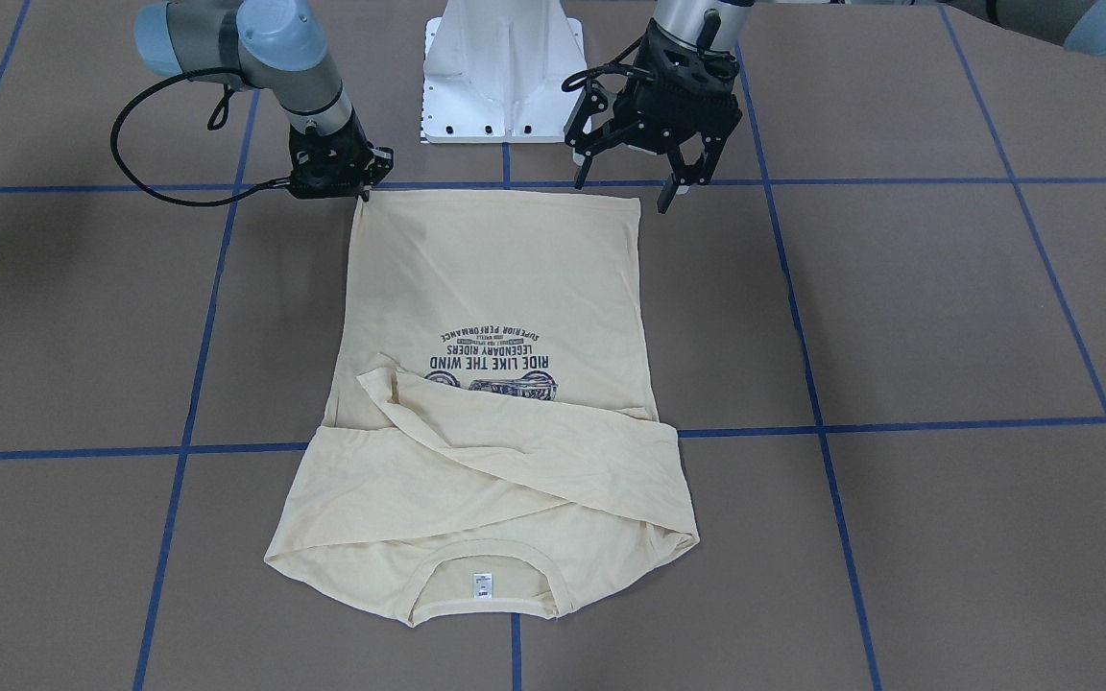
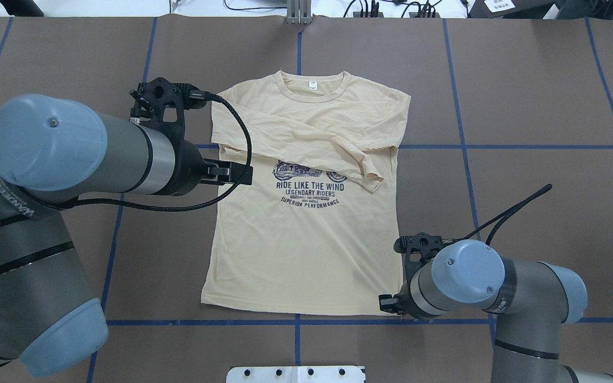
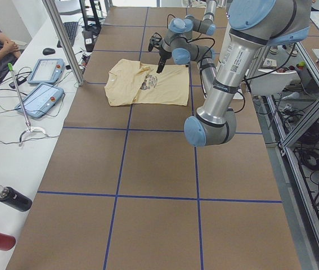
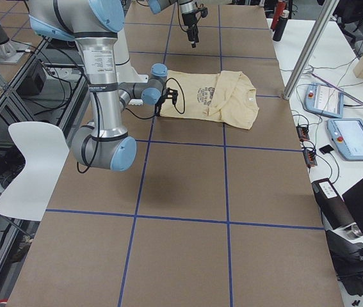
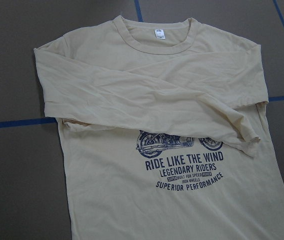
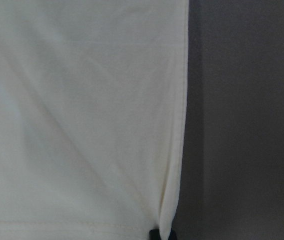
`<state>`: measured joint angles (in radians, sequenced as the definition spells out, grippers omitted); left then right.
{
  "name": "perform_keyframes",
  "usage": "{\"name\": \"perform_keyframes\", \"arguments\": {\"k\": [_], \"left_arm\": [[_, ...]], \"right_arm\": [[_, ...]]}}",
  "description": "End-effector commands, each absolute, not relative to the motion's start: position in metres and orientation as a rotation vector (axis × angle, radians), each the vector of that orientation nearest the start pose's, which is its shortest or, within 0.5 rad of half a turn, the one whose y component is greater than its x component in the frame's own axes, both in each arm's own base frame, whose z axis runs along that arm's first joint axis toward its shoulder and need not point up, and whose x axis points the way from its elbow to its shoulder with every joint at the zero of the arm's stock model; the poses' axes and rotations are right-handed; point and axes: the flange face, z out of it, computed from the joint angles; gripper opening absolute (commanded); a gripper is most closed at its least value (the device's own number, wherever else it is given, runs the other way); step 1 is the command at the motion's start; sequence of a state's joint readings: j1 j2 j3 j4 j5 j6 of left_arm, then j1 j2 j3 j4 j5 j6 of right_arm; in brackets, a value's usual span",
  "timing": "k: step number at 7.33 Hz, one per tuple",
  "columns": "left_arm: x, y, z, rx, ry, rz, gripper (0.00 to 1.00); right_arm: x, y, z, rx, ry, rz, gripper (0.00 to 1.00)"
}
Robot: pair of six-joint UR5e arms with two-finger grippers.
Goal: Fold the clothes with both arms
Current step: 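Release the sleeve and move both grippers to the hem corners nearest the robot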
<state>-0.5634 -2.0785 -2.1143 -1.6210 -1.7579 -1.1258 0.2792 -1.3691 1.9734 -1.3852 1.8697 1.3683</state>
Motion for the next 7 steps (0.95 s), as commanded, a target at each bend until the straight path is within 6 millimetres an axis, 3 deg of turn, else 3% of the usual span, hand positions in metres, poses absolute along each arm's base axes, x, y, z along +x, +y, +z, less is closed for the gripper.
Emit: {"name": "perform_keyframes", "arguments": {"k": [1,2,3,5,6,7], "left_arm": [[0.393,-0.381,0.172,0.344,1.009,-0.025,1.0],[0.397,-0.375,0.189,0.303,0.991,-0.051,1.0],[0.418,-0.351,0.215,0.228,0.961,-0.061,1.0],[0.492,-0.287,0.254,0.088,0.891,-0.095,1.0],[0.516,-0.262,0.264,0.047,0.872,-0.101,1.0],[0.525,-0.252,0.273,0.029,0.852,-0.099,1.0]], "right_arm": [[-0.484,-0.25,0.334,-0.074,-0.868,-0.047,0.0],[-0.482,-0.254,0.33,-0.068,-0.877,-0.041,0.0],[-0.48,-0.255,0.326,-0.063,-0.886,-0.041,0.0],[-0.474,-0.261,0.322,-0.056,-0.894,-0.028,0.0],[-0.47,-0.264,0.319,-0.05,-0.903,-0.022,0.0],[-0.466,-0.265,0.313,-0.045,-0.916,-0.021,0.0]]}}
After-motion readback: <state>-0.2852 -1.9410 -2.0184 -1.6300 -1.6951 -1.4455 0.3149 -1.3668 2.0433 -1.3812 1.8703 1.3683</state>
